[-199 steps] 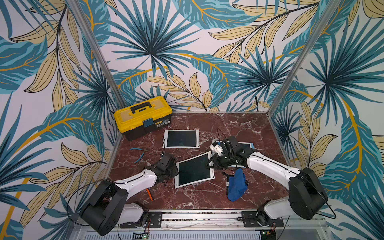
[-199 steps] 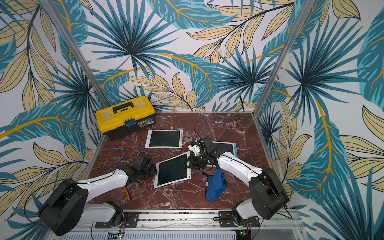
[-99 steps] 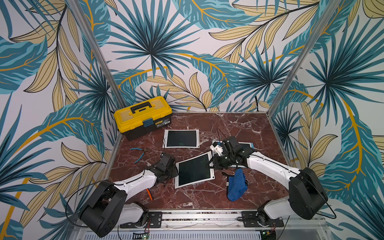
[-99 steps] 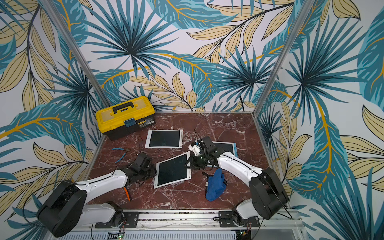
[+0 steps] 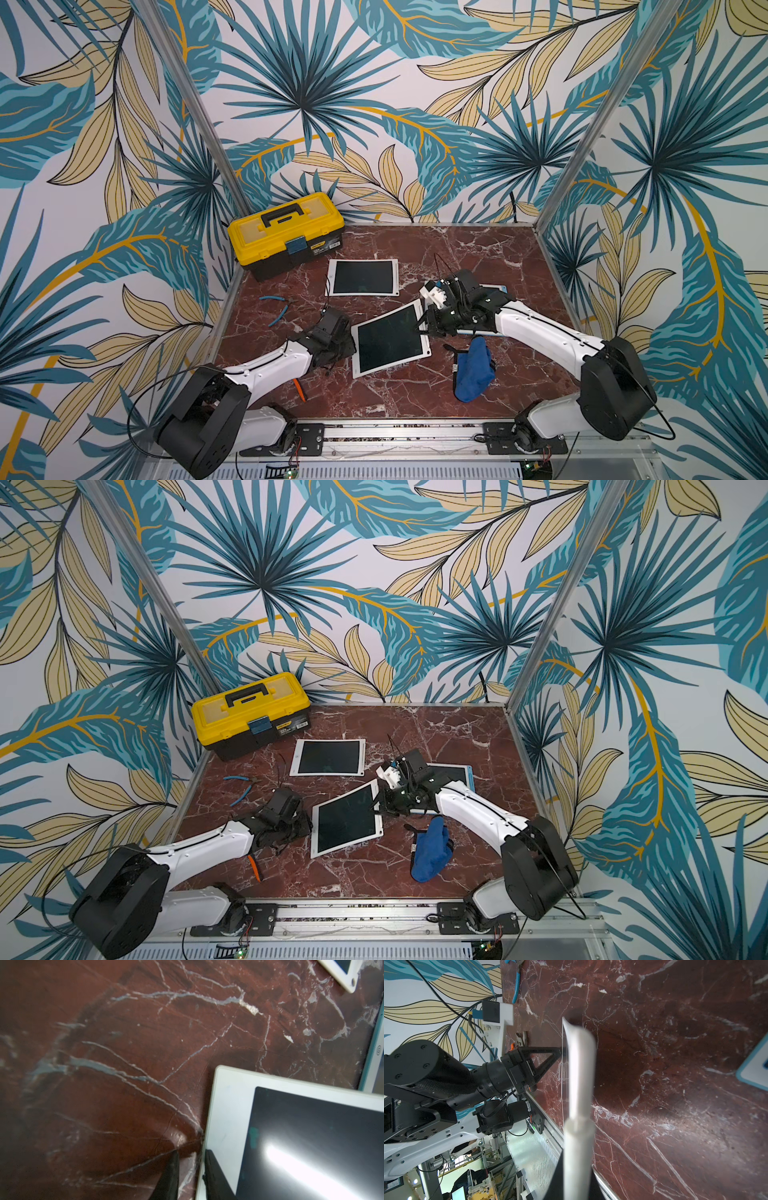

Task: Wipe the drawing tablet
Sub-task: Pick up the drawing tablet from the center of the board.

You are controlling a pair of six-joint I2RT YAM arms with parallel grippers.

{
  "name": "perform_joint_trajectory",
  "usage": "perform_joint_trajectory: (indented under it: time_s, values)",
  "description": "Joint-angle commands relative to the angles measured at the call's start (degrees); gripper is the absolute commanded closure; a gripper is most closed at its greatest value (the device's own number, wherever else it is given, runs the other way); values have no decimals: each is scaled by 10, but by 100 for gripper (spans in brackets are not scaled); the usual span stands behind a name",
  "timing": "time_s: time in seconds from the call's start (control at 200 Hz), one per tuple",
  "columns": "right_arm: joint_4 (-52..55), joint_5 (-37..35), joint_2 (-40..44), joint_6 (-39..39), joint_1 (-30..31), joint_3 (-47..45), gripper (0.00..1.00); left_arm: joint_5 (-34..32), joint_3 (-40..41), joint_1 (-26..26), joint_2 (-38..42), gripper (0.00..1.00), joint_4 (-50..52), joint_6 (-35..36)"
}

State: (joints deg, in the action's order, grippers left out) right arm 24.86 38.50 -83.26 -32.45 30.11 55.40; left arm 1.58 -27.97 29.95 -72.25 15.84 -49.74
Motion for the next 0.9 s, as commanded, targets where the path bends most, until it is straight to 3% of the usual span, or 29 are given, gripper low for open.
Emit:
perform_joint_trajectory:
  time_s: [0.0, 0.2, 0.666, 0.896]
  values:
    - [42, -29, 19, 23, 3, 19, 89, -1, -2, 1, 26, 75, 47, 16]
    - [123, -58, 33, 44, 3, 70, 89, -39, -23, -5, 80, 73, 77, 34]
    - [364, -198, 49, 84, 8, 226, 90, -22, -57, -21, 102, 72, 77, 47]
    - [464, -339, 23, 95, 53, 325, 91, 3, -71, -46, 106, 72, 77, 62]
